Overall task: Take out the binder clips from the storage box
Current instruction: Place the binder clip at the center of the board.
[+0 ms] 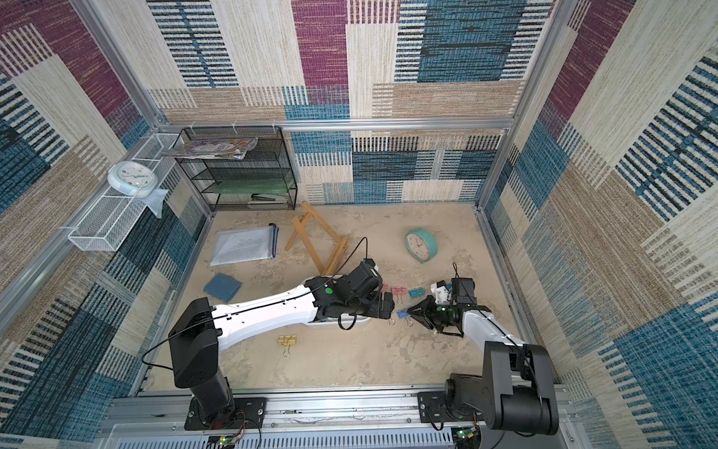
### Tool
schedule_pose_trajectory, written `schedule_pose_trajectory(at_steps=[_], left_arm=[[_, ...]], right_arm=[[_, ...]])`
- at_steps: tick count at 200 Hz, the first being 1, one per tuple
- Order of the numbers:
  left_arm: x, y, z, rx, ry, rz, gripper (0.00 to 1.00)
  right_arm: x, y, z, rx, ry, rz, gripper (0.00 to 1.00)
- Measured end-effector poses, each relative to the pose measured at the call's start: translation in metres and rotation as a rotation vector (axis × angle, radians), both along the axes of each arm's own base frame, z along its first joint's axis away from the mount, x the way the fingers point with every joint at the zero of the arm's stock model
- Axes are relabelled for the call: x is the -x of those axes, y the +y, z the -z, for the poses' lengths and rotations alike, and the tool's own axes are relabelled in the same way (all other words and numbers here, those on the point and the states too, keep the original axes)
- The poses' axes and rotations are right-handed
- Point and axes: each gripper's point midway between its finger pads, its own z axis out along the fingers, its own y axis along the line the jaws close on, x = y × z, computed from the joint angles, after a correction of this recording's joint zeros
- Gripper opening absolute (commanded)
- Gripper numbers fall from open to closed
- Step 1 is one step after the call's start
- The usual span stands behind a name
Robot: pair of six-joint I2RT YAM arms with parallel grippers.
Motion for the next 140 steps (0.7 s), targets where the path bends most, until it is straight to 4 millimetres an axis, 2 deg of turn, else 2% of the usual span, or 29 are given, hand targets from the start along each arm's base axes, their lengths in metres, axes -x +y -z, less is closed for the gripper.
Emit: schedule_pose_trajectory(at_steps=[11, 38, 70, 85, 106, 121, 140], left_arm=[[-0.001, 0.003, -0.001, -0.005, -0.009, -0.005, 0.99], [-0.005, 0.015, -0.006, -0.027, -0.041, -0.038, 0.99], [-0.015, 0.046, -0.013, -0.086, -0.095, -0.119, 0.99], [-0.023, 0.066, -0.013, -0.117, -0.106, -0.178, 0.99], [-0.032, 0.095, -0.006, -0.165, -0.104, -0.244, 1.0], [-0.038, 0.112, 0.003, -0.185, -0.08, -0.282, 0.92], [-0.041, 0.129, 0.019, -0.188, -0.023, -0.315, 0.8]], right_arm=[[-0.004, -0.003, -0.006, 0.025, -0.026, 0.005, 0.3], [-0.014, -0.008, -0.03, 0.072, -0.115, -0.006, 0.32], [-0.023, -0.002, -0.067, 0.066, -0.263, -0.042, 0.37], [-0.025, 0.012, -0.085, 0.04, -0.331, -0.094, 0.41], [-0.026, 0.044, -0.105, 0.019, -0.407, -0.212, 0.42], [-0.025, 0.065, -0.109, 0.015, -0.424, -0.286, 0.43], [-0.022, 0.09, -0.104, 0.02, -0.411, -0.368, 0.45]])
